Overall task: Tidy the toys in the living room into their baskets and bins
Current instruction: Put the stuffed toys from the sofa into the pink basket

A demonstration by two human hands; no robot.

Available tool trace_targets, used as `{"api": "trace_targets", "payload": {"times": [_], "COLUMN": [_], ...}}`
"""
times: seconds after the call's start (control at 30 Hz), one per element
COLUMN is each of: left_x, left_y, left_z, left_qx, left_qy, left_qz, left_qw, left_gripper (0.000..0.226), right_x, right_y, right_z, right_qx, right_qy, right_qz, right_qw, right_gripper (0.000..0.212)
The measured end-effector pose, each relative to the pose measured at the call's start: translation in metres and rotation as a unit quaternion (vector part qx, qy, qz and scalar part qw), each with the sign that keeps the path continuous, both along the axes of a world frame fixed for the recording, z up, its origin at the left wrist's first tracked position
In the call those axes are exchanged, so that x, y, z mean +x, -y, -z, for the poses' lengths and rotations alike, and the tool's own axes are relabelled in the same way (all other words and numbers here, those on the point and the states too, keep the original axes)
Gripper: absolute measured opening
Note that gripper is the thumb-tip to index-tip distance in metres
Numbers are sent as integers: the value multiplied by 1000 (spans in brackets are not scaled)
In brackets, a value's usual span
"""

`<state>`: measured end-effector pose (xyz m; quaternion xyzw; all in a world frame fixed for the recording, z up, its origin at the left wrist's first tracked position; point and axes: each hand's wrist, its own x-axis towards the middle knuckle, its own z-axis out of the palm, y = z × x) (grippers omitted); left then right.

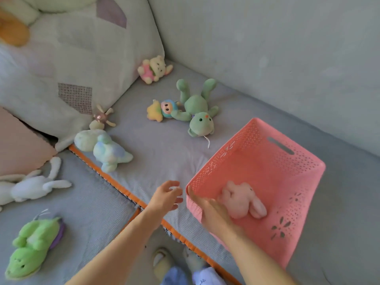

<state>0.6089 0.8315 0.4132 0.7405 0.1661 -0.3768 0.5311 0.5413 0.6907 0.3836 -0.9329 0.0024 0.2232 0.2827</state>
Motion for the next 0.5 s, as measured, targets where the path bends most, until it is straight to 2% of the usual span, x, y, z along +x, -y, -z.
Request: {"api": "trace_targets", "payload": {"times": [0.17, 0.27, 0.37, 0.4, 0.47, 0.5], "left_x": [36, 59, 85, 94, 106, 114], "left_y": [13, 21, 32, 38, 50, 57], "left_z": [-4, -10, -8, -4, 4, 10], "left_qx": [15, 21, 22, 22, 20, 18], "left_qy": [13, 22, 24, 21, 10, 4], "left_qz": [26, 37, 40, 41, 44, 52], "left_qw": [999, 999, 999, 999, 999, 998], "left_gripper": [25, 23, 24, 24, 24, 24], "right_x": [15, 21, 36, 47, 69, 82], "right_y": [24, 63, 111, 126, 146, 150], "right_z": [5, 19, 16, 14, 12, 15], "right_qx": [-52, -66, -76, -105, -168, -153], "right_qy": [-25, -36, -44, -57, -72, -76], "right_qz": [-25, 16, 99, 121, 149, 181], "right_qw": [998, 997, 991, 985, 972, 968], "right_gripper": [82, 82, 54, 55, 70, 72]}}
